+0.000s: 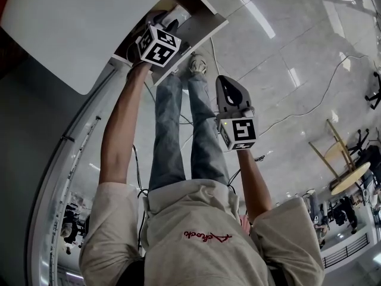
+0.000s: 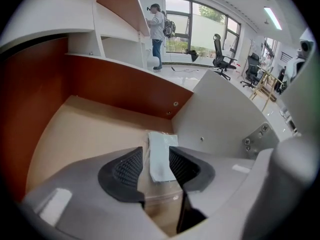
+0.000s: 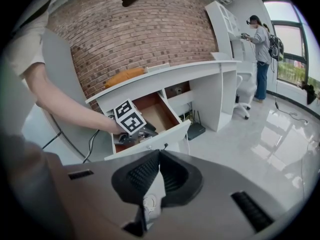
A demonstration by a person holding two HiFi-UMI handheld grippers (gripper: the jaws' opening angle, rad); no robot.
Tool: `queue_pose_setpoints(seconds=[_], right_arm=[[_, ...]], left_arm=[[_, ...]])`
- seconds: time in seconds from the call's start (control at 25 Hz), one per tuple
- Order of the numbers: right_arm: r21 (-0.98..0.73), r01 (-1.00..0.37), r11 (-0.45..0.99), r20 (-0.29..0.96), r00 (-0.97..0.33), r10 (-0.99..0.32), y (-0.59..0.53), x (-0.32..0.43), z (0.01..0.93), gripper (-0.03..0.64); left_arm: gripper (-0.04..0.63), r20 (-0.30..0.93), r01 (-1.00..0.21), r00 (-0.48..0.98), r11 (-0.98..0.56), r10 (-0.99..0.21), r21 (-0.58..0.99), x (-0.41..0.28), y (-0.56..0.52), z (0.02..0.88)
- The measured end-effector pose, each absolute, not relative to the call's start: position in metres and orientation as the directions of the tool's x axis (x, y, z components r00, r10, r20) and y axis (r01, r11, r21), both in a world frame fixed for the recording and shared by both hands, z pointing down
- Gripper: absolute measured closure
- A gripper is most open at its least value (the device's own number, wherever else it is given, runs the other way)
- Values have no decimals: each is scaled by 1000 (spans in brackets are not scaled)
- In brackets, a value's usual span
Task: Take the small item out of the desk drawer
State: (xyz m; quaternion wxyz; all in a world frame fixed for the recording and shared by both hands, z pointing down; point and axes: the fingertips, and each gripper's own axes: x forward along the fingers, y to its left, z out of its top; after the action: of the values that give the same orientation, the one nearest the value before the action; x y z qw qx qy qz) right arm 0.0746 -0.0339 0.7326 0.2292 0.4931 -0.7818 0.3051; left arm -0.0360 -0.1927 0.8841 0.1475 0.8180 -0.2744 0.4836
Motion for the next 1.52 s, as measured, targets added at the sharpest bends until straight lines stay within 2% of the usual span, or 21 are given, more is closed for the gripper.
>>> queue_pose_setpoints(seconds=[0.4, 0.48, 0.56, 0.68, 0.88, 1.52], right_arm=[[-253, -911, 325, 666, -408, -624, -37, 78, 737, 604], [-255, -911, 325, 667, -408, -623, -38, 78, 738, 604], [-256, -911, 324, 666, -409, -624, -39, 79, 737, 604], [-254, -911, 324, 665, -408, -626, -40, 79, 737, 604], [-255, -911, 324, 664, -409, -626, -39, 79, 736, 604], [-261, -909, 326, 661, -415, -625, -38, 77, 733, 604]], left_arm=[[452, 890, -589, 325, -805, -319, -73, -40, -200, 898], [485, 892, -593, 314, -801, -325, -83, -42, -201, 899], [556, 890, -595, 306, -798, -339, -99, -44, -203, 899], [584, 887, -593, 305, -798, -348, -109, -44, -204, 899], [586, 879, -592, 312, -798, -359, -116, -44, -201, 893], [586, 774, -637, 384, -752, -503, -173, -39, -190, 832]])
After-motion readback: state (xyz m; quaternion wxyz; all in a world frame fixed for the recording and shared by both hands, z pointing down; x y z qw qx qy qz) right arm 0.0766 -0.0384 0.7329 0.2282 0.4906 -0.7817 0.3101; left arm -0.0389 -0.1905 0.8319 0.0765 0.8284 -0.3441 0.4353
